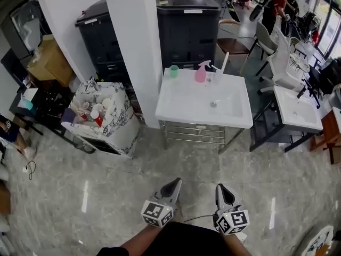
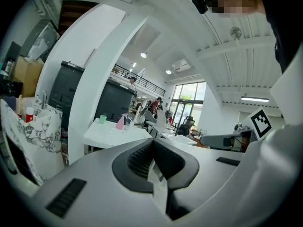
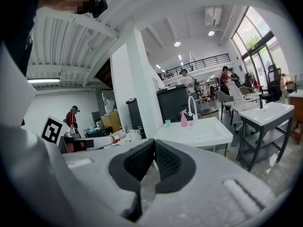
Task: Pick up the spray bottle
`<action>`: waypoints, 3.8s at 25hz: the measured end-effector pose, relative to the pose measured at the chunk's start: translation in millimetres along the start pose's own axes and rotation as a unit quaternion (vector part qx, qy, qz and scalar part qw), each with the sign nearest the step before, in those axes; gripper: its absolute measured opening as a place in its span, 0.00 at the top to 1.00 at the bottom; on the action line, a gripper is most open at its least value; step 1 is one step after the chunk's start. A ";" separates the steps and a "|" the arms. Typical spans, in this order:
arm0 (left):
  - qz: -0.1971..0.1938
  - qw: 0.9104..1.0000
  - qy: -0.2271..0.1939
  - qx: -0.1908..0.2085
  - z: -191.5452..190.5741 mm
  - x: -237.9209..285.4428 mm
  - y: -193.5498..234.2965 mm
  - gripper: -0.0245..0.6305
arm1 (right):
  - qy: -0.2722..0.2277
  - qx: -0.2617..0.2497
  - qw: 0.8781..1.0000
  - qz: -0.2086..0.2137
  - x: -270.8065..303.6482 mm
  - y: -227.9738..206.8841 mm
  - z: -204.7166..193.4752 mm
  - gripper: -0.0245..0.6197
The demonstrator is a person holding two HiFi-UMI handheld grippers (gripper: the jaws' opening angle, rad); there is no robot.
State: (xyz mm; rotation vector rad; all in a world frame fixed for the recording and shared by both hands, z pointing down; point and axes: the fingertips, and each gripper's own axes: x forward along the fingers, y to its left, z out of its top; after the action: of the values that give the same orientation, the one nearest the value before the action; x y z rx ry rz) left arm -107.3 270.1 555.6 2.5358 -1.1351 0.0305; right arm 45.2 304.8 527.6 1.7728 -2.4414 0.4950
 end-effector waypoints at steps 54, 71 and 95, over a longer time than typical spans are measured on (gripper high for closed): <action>0.004 0.999 0.044 0.020 145.7 415.2 254.6 0.94 | -0.023 0.039 0.999 -0.009 424.4 -206.3 157.1 0.96; 0.015 1.000 0.024 0.004 141.5 617.7 315.4 0.94 | -0.014 0.015 0.998 0.052 563.3 -291.3 201.4 0.96; 0.000 0.992 0.114 0.054 98.7 778.4 371.6 0.62 | 0.001 0.039 0.996 0.082 608.0 -296.6 214.6 0.96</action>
State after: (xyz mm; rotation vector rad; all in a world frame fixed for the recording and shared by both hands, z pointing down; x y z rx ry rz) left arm 137.6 -548.5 708.7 2.5456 -1.0693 0.3806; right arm 151.4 -396.8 541.8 1.6050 -2.6151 0.6141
